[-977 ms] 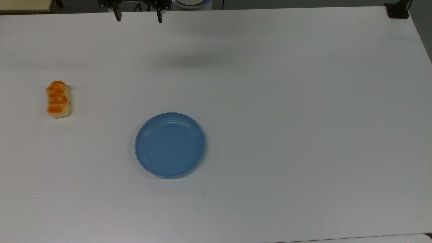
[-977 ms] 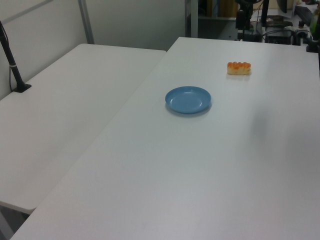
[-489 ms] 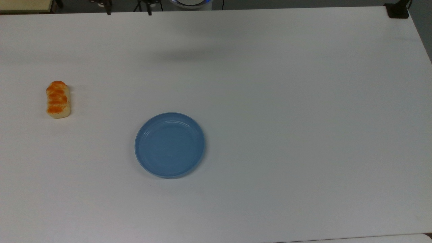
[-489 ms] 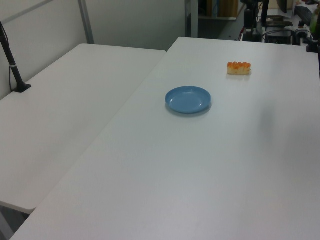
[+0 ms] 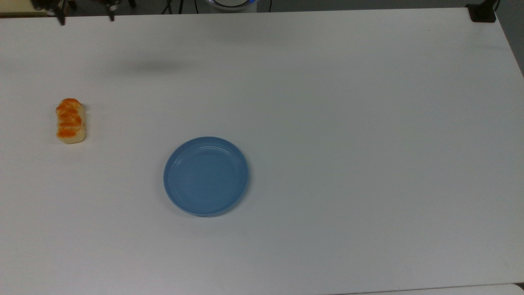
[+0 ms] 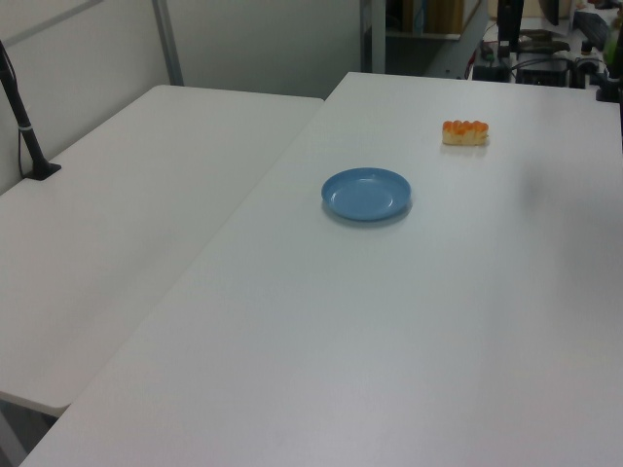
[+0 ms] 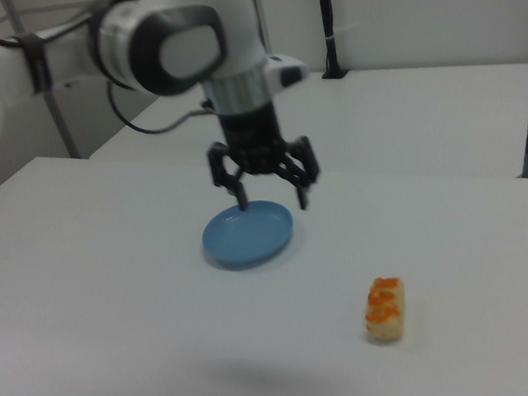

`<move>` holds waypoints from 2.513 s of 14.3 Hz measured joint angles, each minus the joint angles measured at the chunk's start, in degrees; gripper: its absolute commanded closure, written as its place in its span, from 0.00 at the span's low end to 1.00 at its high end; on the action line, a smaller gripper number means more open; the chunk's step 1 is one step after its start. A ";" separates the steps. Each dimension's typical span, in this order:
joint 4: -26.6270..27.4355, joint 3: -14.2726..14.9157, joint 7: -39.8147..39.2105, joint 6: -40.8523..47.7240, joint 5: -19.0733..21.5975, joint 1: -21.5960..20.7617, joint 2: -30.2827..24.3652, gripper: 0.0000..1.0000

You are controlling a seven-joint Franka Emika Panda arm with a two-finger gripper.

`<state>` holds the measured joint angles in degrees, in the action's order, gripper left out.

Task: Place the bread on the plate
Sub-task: 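Move the open gripper over the orange-topped bread roll, then lower the gripper around the bread roll and close it, then lift the bread roll and carry it over the blue plate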

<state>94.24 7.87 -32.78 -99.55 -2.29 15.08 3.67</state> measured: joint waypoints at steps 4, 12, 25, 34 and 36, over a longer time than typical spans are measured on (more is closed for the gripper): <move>1.30 2.88 -1.16 -9.11 3.27 1.18 6.81 0.00; 1.99 3.37 -1.12 -25.66 3.57 2.41 20.31 0.00; 1.75 3.18 2.31 -32.51 3.65 4.82 26.05 0.76; -6.73 1.79 25.17 -15.78 4.45 -8.11 19.50 0.75; -7.39 1.49 36.95 -15.82 4.43 -13.67 20.09 0.75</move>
<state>86.85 9.36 4.17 -115.37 2.14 1.41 23.76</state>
